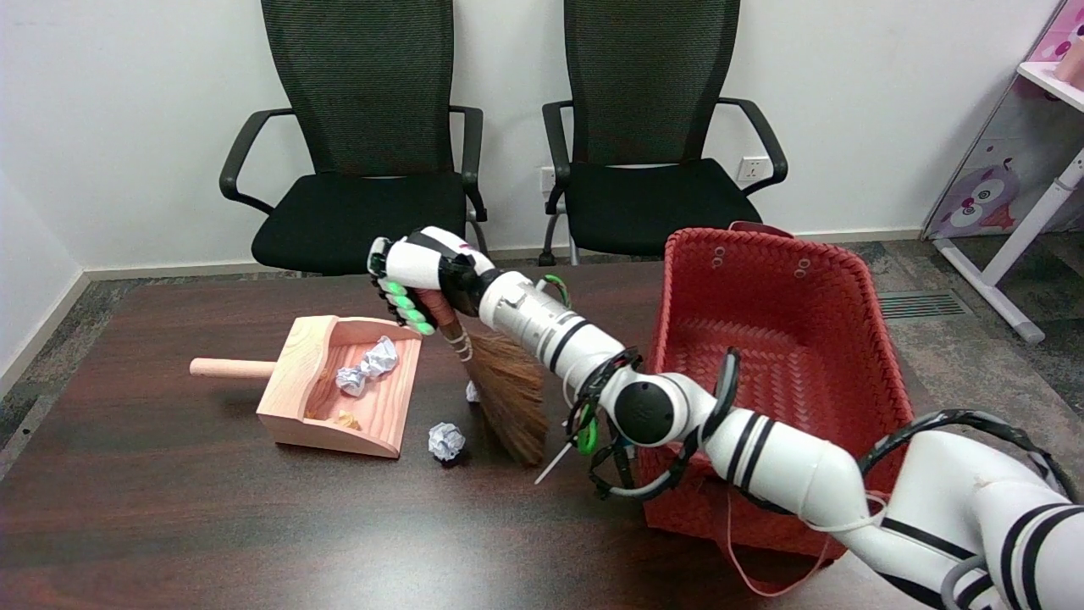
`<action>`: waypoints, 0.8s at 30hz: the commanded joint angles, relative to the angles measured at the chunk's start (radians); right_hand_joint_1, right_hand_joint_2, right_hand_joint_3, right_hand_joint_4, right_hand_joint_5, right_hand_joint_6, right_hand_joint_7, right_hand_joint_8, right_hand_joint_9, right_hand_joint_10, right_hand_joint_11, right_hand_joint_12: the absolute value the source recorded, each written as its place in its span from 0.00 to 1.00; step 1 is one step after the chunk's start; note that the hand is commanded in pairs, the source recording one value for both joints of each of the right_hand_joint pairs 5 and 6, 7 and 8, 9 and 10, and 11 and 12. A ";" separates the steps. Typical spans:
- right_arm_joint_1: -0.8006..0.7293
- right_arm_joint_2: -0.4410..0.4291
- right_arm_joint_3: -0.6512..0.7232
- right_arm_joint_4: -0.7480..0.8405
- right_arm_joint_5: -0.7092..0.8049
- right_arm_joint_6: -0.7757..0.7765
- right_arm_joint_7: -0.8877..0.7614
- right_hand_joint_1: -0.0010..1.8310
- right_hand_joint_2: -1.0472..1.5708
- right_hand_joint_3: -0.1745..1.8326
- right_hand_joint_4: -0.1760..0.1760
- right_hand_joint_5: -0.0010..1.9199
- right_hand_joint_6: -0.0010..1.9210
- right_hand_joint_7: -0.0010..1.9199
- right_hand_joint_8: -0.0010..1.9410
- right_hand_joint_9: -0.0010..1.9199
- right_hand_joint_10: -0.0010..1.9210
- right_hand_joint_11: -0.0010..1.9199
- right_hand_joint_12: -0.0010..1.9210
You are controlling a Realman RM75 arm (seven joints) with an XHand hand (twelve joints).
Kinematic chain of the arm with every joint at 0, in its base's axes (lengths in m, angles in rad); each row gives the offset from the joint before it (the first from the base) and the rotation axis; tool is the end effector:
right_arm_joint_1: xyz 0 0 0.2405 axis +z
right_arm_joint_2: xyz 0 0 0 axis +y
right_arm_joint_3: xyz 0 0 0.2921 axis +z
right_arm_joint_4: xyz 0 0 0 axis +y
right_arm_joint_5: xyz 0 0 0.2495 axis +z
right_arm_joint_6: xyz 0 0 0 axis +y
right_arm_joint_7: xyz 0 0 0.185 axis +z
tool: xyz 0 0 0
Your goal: Sweep the paper ball into the dustpan.
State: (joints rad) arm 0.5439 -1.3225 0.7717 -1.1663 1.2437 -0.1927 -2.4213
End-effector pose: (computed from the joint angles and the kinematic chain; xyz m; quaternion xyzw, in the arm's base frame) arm -0.2727 -0.5196 0.0957 0.6496 -0.5460 0.3472 0.3993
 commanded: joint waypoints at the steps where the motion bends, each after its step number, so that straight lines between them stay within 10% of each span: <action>1: 0.056 -0.127 -0.057 0.141 -0.004 -0.140 0.205 0.43 0.76 1.00 0.48 1.00 1.00 1.00 0.99 1.00 1.00 1.00 1.00; 24: 0.119 -0.231 -0.112 0.371 0.033 -0.443 0.594 0.39 0.70 1.00 0.49 1.00 1.00 1.00 0.99 1.00 1.00 1.00 1.00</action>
State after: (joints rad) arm 0.6119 -1.4719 0.7025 -0.9670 1.2413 -0.4349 -2.1158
